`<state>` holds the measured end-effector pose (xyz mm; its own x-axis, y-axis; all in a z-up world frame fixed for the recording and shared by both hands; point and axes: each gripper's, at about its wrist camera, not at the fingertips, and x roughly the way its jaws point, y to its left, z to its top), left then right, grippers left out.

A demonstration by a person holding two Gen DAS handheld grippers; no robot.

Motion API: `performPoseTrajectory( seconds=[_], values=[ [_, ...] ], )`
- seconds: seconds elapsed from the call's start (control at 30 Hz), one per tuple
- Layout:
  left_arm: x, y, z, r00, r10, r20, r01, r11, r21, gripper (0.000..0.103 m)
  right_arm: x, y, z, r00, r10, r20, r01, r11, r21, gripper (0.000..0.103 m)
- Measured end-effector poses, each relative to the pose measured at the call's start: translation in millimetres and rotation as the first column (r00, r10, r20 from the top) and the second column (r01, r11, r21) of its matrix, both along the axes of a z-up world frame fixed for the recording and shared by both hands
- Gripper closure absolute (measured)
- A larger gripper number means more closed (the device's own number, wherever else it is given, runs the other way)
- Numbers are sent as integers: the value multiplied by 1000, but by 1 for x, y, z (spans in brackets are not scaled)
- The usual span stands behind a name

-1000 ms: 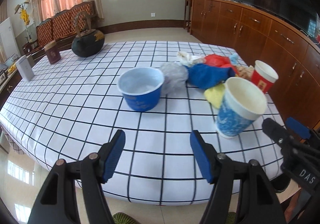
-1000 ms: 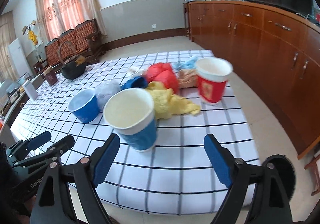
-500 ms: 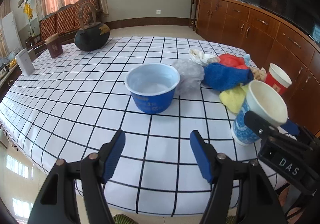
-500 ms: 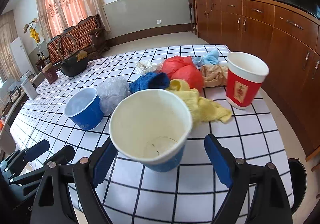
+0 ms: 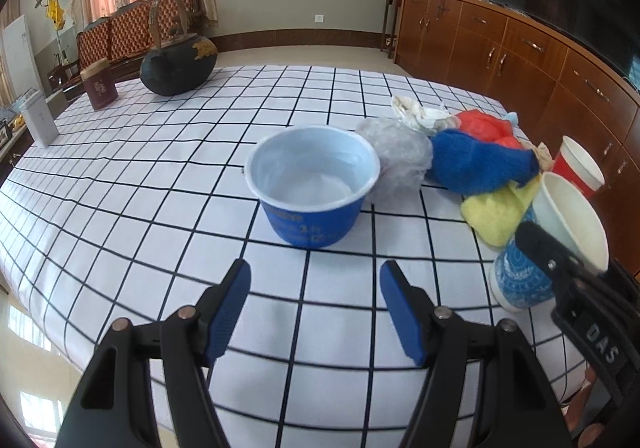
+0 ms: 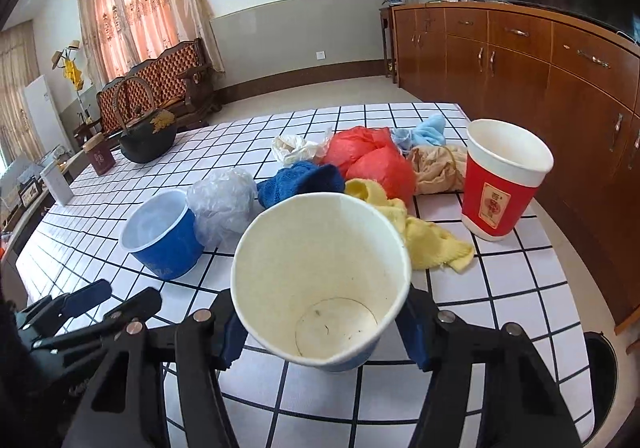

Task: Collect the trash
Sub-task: 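Grasp the blue bowl with left tool while right tool grasps blue-white paper cup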

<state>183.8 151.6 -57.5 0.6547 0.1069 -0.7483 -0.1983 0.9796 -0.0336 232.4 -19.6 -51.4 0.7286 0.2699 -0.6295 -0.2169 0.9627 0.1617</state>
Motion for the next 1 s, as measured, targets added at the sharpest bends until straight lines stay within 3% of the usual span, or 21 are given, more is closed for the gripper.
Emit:
performPoseTrajectory(
  seconds=[0.37, 0.73, 1.0],
  values=[
    [20, 2, -7, 1000, -12, -16, 12, 999, -30, 34, -2, -8, 25, 997, -24, 71, 23, 1000, 15, 40],
    [39, 6, -11, 1000, -6, 7, 6, 998, -54, 34, 9, -3, 15, 998, -10, 54, 9, 1000, 27, 40],
    [54, 12, -19, 1000, 14, -25, -17, 995, -102, 30, 15, -1, 10, 999, -9, 48, 8, 999, 35, 40]
  ],
)
